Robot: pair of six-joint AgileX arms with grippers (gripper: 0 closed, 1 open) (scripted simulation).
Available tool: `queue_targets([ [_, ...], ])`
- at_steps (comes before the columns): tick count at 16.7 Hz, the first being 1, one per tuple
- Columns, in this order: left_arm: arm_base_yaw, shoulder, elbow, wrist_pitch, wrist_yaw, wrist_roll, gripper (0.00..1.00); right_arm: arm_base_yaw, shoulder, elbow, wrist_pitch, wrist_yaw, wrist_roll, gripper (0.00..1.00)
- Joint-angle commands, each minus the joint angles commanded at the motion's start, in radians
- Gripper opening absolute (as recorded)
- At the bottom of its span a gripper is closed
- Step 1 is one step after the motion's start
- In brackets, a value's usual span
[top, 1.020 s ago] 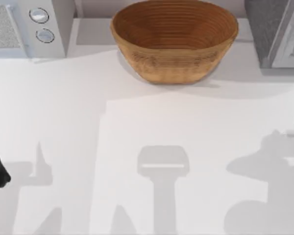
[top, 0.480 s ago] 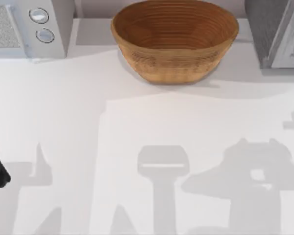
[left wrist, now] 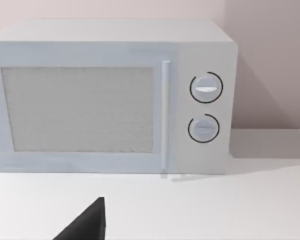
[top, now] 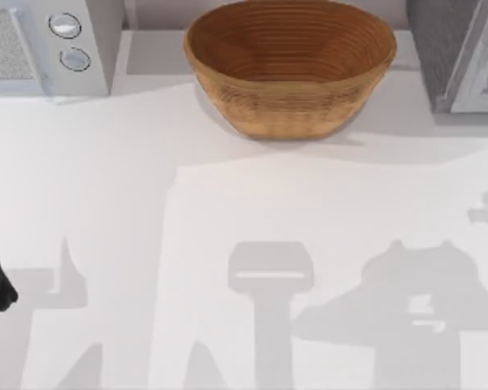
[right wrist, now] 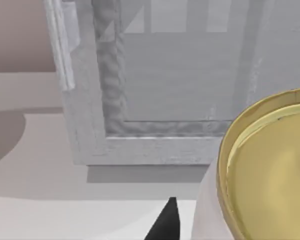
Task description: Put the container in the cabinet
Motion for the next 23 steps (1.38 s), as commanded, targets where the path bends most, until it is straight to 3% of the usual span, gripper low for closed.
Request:
queue_targets([
  [13, 0.0, 0.0, 0.0, 0.0, 0.0, 0.0, 1.0, 0.152, -0.932, -0.345, -0.334, 0.132, 0.031, 0.0],
  [23, 0.0, 0.0, 0.0, 0.0, 0.0, 0.0, 1.0, 0.176, -1.037, -0.378, -0.38, 0.155, 0.036, 0.0],
])
